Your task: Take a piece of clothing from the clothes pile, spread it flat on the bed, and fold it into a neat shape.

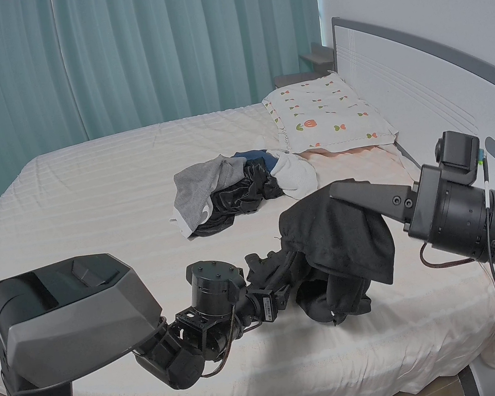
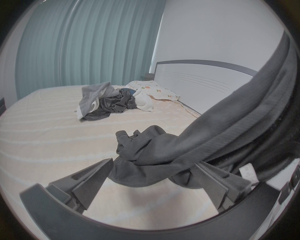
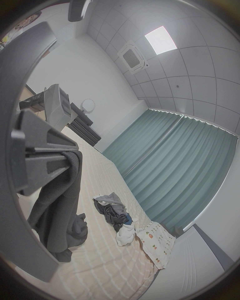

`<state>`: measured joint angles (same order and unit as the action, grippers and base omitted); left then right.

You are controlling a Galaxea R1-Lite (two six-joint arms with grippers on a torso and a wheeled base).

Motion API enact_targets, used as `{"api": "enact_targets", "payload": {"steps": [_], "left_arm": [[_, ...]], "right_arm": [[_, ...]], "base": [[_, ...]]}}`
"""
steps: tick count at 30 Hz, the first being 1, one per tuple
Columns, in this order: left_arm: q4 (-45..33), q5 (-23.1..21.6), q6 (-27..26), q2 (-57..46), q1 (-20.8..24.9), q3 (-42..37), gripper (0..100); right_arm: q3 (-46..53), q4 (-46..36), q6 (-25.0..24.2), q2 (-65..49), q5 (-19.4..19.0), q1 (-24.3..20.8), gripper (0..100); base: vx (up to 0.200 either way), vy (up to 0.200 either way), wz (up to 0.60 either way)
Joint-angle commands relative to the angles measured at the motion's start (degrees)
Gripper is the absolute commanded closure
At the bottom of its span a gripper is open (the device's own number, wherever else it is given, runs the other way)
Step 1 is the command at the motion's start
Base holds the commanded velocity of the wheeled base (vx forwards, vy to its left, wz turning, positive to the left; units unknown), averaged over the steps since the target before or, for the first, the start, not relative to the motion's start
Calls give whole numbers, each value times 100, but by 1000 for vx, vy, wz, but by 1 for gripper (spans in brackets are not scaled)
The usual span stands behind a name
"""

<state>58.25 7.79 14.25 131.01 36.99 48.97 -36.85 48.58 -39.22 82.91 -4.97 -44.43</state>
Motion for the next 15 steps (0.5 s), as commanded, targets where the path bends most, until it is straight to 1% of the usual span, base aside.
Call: {"api": "enact_targets", "payload": {"steps": [1,4,6,8,11,15], "left_arm": [[20,30,315,381,-34,324,0],[108,82,825,364,2,324,0],[213,65,1009,346,2,271,0],[266,74,1009,311,2,201,0],[433,-58,1009,-111,2,-327,0],[416,-164,983,-612,28,-872,0]], "right_arm": [[-384,-191,19,-82,-4,23,100],[-639,-314,81,-108,-4,102,100],[-771,-507,160,-64,-12,207,100],[-832,-613,169,-47,-21,251,100],[-920,-701,186,-12,-127,427,100],[-938,-710,186,6,-258,638,100]], "base": [[0,0,0],[0,0,0],[0,0,0],[0,0,0],[0,0,0],[0,0,0]]}}
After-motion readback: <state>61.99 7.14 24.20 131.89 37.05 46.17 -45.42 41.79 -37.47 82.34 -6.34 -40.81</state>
